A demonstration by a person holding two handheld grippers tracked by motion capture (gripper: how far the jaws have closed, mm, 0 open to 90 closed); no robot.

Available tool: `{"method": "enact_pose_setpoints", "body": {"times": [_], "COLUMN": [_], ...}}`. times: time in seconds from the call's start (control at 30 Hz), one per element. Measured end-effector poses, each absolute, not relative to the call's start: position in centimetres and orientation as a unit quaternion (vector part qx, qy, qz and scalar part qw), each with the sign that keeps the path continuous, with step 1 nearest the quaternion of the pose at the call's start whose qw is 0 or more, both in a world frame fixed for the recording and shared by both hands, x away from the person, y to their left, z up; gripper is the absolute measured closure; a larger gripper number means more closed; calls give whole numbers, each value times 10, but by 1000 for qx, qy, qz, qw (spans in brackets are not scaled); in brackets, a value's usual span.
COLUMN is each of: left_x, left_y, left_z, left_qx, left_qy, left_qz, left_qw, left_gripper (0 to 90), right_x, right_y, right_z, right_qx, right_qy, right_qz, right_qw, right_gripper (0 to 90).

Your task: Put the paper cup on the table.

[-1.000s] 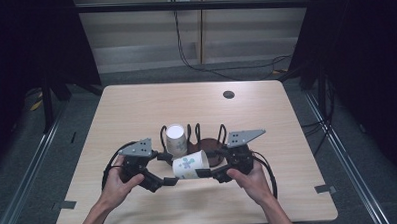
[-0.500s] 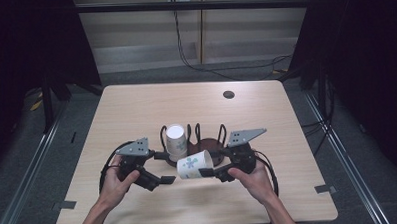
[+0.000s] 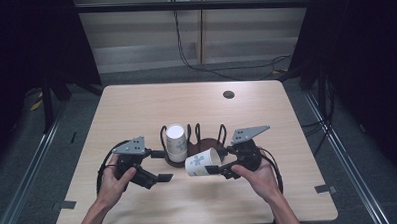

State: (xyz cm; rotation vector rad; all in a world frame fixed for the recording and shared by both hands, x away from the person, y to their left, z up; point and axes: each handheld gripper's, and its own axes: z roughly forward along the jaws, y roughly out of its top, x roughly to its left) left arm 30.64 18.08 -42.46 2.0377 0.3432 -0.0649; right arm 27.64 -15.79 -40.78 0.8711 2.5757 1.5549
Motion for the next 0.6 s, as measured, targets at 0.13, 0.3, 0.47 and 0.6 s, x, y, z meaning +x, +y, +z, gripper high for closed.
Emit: {"method": "enact_pose_setpoints", "body": {"times": [0.13,0.3,0.47,0.6], "left_x": [307,310,313,313], "left_y": [184,187,191,194], "left_z": [-424,-425,-428,-427], "left_qx": [847,843,845,842], "left_qy": [149,155,162,160], "left_qz": [-14,-13,-4,-9], "left_qw": [509,515,509,515], "left_gripper": [158,159,159,159], "right_x": [278,278,279,277], "right_y": [-162,-172,-181,-185], "right_z": [-409,-408,-410,-410], "right_qx": [285,295,309,317], "right_qy": [827,831,832,835], "right_qz": [485,471,461,451], "right_qw": [2,2,2,7], "right_gripper": [311,311,311,311]}}
